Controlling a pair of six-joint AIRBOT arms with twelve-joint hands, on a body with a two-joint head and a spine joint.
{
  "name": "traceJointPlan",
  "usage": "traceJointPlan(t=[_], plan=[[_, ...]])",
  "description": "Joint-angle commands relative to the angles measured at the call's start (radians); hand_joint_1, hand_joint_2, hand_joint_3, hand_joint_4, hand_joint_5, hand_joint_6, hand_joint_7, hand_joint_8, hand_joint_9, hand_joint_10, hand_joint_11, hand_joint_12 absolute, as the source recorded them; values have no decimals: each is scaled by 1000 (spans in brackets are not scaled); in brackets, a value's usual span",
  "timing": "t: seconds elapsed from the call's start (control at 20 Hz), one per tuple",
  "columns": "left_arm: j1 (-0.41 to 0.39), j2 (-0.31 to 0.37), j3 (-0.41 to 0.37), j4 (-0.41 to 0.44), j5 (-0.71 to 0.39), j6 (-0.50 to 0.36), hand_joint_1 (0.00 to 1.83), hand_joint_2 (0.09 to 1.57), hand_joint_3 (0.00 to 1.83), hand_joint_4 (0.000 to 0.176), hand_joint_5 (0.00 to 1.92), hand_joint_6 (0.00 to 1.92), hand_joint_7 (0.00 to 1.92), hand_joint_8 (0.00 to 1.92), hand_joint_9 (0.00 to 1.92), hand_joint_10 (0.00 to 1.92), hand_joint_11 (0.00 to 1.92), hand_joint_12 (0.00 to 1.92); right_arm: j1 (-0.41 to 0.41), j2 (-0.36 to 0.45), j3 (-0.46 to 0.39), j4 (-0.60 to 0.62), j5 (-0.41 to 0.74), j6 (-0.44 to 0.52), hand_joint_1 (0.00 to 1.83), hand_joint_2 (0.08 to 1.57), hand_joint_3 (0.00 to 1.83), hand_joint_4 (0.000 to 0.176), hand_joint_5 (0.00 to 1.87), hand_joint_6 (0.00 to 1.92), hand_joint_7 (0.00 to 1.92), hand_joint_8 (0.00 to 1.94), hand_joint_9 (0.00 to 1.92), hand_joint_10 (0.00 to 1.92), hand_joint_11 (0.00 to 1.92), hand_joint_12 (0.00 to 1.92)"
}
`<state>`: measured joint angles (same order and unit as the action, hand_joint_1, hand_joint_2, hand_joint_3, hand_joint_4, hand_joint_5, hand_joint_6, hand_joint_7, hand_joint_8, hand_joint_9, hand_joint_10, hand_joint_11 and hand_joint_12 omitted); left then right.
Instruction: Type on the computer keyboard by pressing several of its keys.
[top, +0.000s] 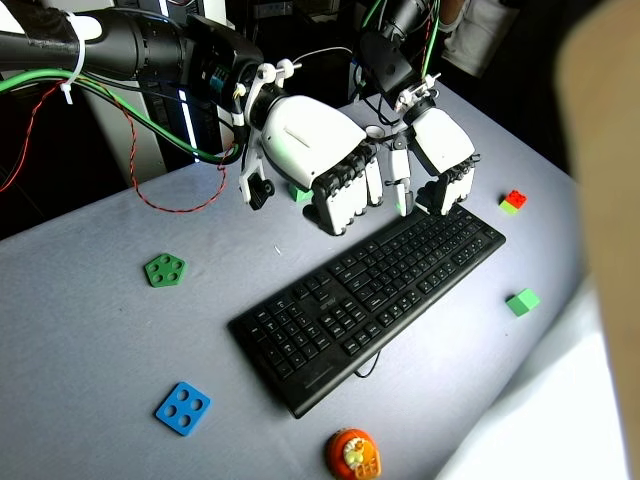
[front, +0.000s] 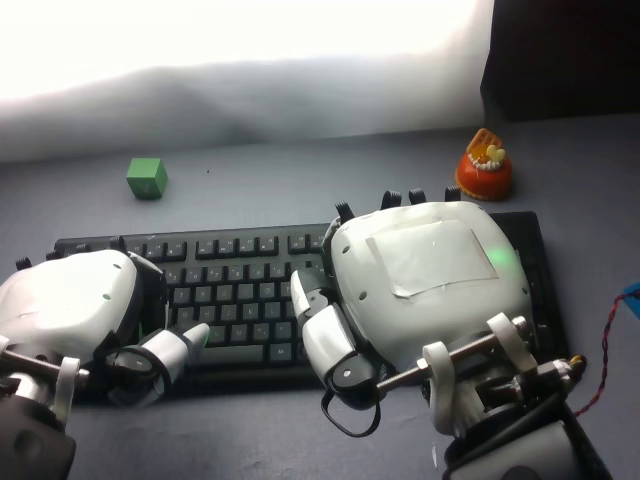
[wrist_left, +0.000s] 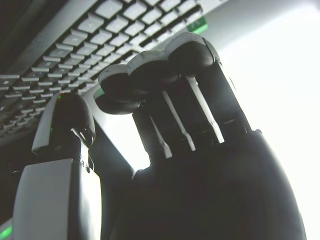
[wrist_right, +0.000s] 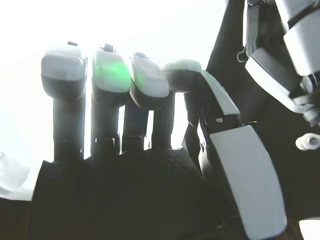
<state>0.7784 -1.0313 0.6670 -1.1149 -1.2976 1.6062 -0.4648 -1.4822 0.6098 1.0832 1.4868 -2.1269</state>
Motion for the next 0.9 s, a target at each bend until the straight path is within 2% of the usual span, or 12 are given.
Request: traceJointPlan(t=[0.0,0.05,0.1,0.2,0.25,0.4,0.5,0.6,0.7,0.85], plan=[[5,-3,4,55,-84,-3,248,1165,266,8,48,17,68,40,51,58,0,444,12,0,0,-106,45,-3,295,1272,288,0,38,370,127,121,36,375,0,826],[15,-6,5,55,-84,-4,233,1276,44,7,43,3,72,3,63,14,0,458,13,-1,3,-106,42,-4,278,1377,71,0,85,249,160,22,87,254,0,819],[24,-7,5,55,-84,-12,239,1289,18,4,51,3,77,1,63,6,0,434,14,-2,5,-106,40,-4,282,1397,20,0,103,190,180,5,104,197,0,823],[44,-7,5,55,-84,-17,236,1295,9,9,61,4,73,1,78,7,0,541,14,-3,10,-106,35,-4,288,1408,6,0,108,152,166,3,98,153,0,737],[58,-8,5,55,-84,-18,223,1303,10,12,66,5,76,2,82,7,0,563,14,-4,13,-106,30,-3,360,1386,0,0,156,158,184,6,120,145,0,771],[90,-14,5,60,-84,-33,198,1315,7,15,42,4,62,0,70,0,0,522,6,-20,34,-106,1,9,290,1400,4,0,110,100,134,0,102,92,0,583],[108,-15,1,72,-84,-38,230,1312,3,13,56,8,59,0,63,0,0,527,1,-36,56,-103,-23,19,310,1389,0,0,134,89,152,5,136,85,0,682],[121,-21,-8,78,-84,-42,221,1312,2,15,46,3,49,1,57,0,0,512,2,-65,97,-60,-57,49,297,1392,0,0,137,68,154,1,125,60,0,628],[121,-24,-19,98,-78,-46,233,1318,2,17,87,12,82,6,75,5,0,543,1,-102,142,-44,-72,67,315,1387,0,0,166,65,213,13,160,64,0,790],[121,-41,-35,123,-59,-46,239,1318,2,17,94,13,88,7,79,6,0,550,-12,-164,218,-44,-90,88,323,1384,0,0,171,62,224,11,166,65,0,830]])
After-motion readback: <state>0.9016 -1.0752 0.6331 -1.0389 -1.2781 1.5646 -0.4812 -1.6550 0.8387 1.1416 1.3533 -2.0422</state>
